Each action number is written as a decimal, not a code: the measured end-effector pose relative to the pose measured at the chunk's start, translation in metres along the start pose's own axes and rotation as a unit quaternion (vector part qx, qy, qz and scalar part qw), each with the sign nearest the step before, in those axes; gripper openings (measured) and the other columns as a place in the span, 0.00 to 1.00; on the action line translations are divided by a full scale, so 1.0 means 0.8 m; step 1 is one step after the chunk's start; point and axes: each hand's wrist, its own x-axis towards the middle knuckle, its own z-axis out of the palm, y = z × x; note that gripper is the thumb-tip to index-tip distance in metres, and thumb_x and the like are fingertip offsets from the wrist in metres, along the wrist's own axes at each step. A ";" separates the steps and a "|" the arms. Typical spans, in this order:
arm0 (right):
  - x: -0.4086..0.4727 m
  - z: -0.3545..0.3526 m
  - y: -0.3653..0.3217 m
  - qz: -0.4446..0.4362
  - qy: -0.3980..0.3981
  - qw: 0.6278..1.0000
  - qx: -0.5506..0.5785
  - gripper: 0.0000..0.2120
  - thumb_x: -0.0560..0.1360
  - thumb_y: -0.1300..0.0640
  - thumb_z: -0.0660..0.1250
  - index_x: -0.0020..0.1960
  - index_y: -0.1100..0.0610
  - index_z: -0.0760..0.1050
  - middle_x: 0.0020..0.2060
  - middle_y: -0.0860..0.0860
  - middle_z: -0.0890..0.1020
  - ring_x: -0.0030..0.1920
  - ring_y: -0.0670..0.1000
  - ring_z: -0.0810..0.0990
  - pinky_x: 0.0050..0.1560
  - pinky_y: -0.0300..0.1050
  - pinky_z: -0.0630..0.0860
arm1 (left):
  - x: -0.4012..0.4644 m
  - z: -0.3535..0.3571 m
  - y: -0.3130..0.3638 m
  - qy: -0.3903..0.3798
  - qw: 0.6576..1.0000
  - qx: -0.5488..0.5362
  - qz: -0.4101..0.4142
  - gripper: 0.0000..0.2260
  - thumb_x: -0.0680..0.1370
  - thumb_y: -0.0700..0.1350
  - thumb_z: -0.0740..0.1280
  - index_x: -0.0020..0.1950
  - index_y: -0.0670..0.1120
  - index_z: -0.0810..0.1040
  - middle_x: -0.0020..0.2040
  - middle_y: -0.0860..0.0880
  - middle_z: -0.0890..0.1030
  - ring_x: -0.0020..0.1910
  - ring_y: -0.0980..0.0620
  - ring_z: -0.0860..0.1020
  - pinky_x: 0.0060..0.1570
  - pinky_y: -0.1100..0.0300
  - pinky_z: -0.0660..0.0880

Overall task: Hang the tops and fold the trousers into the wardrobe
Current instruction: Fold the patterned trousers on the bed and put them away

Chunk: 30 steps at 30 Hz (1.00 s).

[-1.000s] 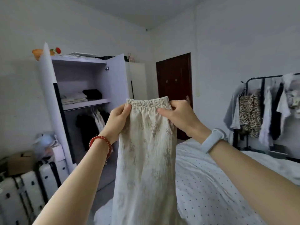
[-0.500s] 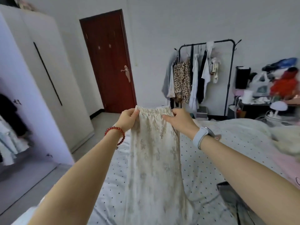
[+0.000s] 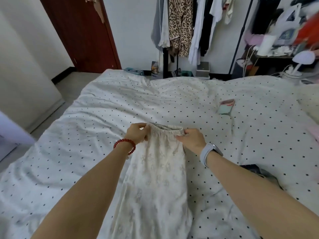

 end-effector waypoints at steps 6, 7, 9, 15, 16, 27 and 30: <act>0.007 0.047 0.051 -0.023 0.032 0.997 -0.064 0.17 0.74 0.51 0.67 0.31 0.56 0.66 0.25 0.50 0.67 0.27 0.49 0.64 0.31 0.41 0.60 | 0.015 0.013 -0.056 -0.081 0.993 -0.081 -0.029 0.07 0.81 0.46 0.60 0.51 0.46 0.76 0.33 0.53 0.83 0.23 0.57 0.74 0.26 0.65 0.67; -0.001 0.052 0.057 -0.045 0.051 0.995 -0.073 0.18 0.74 0.50 0.67 0.31 0.56 0.64 0.24 0.50 0.66 0.27 0.50 0.64 0.30 0.42 0.60 | 0.009 0.011 -0.061 -0.092 0.990 -0.103 -0.031 0.05 0.80 0.45 0.62 0.51 0.46 0.76 0.36 0.52 0.84 0.25 0.56 0.76 0.29 0.64 0.69; -0.028 0.065 0.077 -0.104 0.078 0.987 -0.100 0.17 0.74 0.50 0.67 0.31 0.54 0.66 0.22 0.48 0.65 0.26 0.51 0.64 0.27 0.41 0.59 | -0.016 0.010 -0.077 -0.123 0.979 -0.152 -0.056 0.05 0.76 0.44 0.66 0.52 0.48 0.75 0.41 0.50 0.84 0.30 0.53 0.80 0.33 0.61 0.74; -0.119 0.104 0.159 -0.263 0.054 0.954 -0.133 0.11 0.70 0.53 0.64 0.53 0.49 0.77 0.33 0.46 0.81 0.27 0.45 0.73 0.26 0.32 0.68 | -0.100 0.018 -0.153 -0.193 0.967 -0.157 -0.060 0.18 0.63 0.49 0.66 0.51 0.45 0.76 0.40 0.42 0.82 0.38 0.49 0.82 0.38 0.62 0.77; -0.131 0.112 0.170 -0.275 0.032 0.949 -0.149 0.12 0.70 0.54 0.63 0.53 0.48 0.74 0.34 0.46 0.81 0.28 0.45 0.74 0.26 0.33 0.69 | -0.112 0.023 -0.169 -0.199 0.970 -0.132 -0.050 0.17 0.63 0.50 0.66 0.50 0.46 0.76 0.42 0.44 0.82 0.39 0.51 0.81 0.39 0.62 0.77; -0.177 0.164 0.244 -0.181 -0.111 0.940 -0.268 0.23 0.74 0.58 0.55 0.69 0.53 0.68 0.34 0.49 0.77 0.25 0.48 0.70 0.23 0.40 0.65 | -0.148 0.060 -0.240 0.036 0.930 0.323 0.173 0.18 0.73 0.54 0.56 0.33 0.46 0.79 0.34 0.50 0.76 0.31 0.48 0.76 0.25 0.70 0.60; -0.135 0.156 0.223 -0.144 -0.046 0.955 -0.254 0.20 0.78 0.56 0.54 0.70 0.56 0.66 0.47 0.52 0.78 0.45 0.52 0.78 0.37 0.42 0.71 | -0.107 0.067 -0.224 0.117 0.888 0.376 0.237 0.11 0.70 0.51 0.67 0.43 0.43 0.80 0.47 0.41 0.80 0.46 0.40 0.78 0.39 0.52 0.75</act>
